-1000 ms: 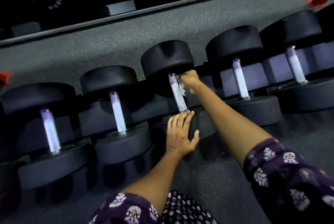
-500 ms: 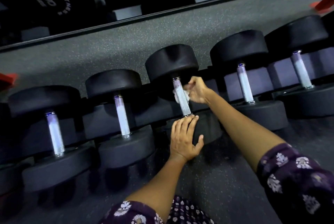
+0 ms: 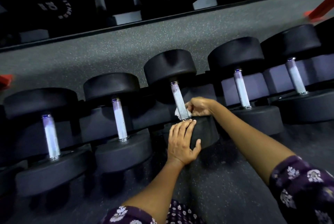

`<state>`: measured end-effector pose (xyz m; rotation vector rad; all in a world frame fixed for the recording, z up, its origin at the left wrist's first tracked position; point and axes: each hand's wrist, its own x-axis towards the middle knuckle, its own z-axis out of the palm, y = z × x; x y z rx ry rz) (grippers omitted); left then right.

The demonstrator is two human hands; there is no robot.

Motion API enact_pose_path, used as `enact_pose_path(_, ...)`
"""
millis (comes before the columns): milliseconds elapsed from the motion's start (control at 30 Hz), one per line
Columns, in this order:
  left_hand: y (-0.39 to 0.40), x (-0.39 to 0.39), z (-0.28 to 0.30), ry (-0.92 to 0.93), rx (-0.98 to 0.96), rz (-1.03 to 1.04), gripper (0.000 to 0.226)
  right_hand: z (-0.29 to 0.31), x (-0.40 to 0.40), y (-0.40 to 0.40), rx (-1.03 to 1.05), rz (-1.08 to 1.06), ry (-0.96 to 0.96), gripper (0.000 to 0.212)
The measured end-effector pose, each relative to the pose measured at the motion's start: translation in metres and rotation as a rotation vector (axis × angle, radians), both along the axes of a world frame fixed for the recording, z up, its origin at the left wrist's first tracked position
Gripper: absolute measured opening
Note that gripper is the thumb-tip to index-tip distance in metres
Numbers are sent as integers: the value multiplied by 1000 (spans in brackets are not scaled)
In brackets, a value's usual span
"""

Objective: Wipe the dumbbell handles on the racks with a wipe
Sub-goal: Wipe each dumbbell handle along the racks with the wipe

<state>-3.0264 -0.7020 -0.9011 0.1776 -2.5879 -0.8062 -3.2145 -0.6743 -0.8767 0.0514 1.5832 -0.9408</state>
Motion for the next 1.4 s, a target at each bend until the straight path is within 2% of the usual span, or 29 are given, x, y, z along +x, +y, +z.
enact_pose_path(100,1,0,1,-7,6,-2,58,4,-7,-9,-10,-96,130,36)
enact_pose_path(233,0,1,1,-25,15,-2,58,12,-16,-28,-137,-524,263,28)
enact_pose_path(300,0,1,1,-27,15,1,57,9,-11,-30,-156,-559,358,20)
enact_pose_path(433,0,2,1,-30,26,-9,57,-2,7,-22,-159,-506,531,19)
enact_pose_path(567,-1,0,1,-36,26,-8,58,3,-1,-34,-127,-267,1051,18)
enact_pose_path(667,-1,0,3,-46,30,-8,57,-5,2,-33,-247,-21,1380,8)
enact_pose_path(767,-1,2,1,-57,24,-18,57,-17,13,-14,-342,359,1654,13)
enact_pose_path(900,0,1,0,-45,20,-10,57,4,2,-26,-235,685,2017,26)
enact_pose_path(1033,-1,0,2,-38,31,-11,57,12,2,-38,-110,807,2043,24)
enact_pose_path(1200,0,2,2,-22,33,-12,56,-1,15,-23,-171,1094,1987,11)
enact_pose_path(1300,0,0,1,-5,28,-6,56,19,1,-38,-127,1016,1974,8)
enact_pose_path(1400,0,1,2,-9,34,-6,56,25,-2,-39,-170,955,1913,11)
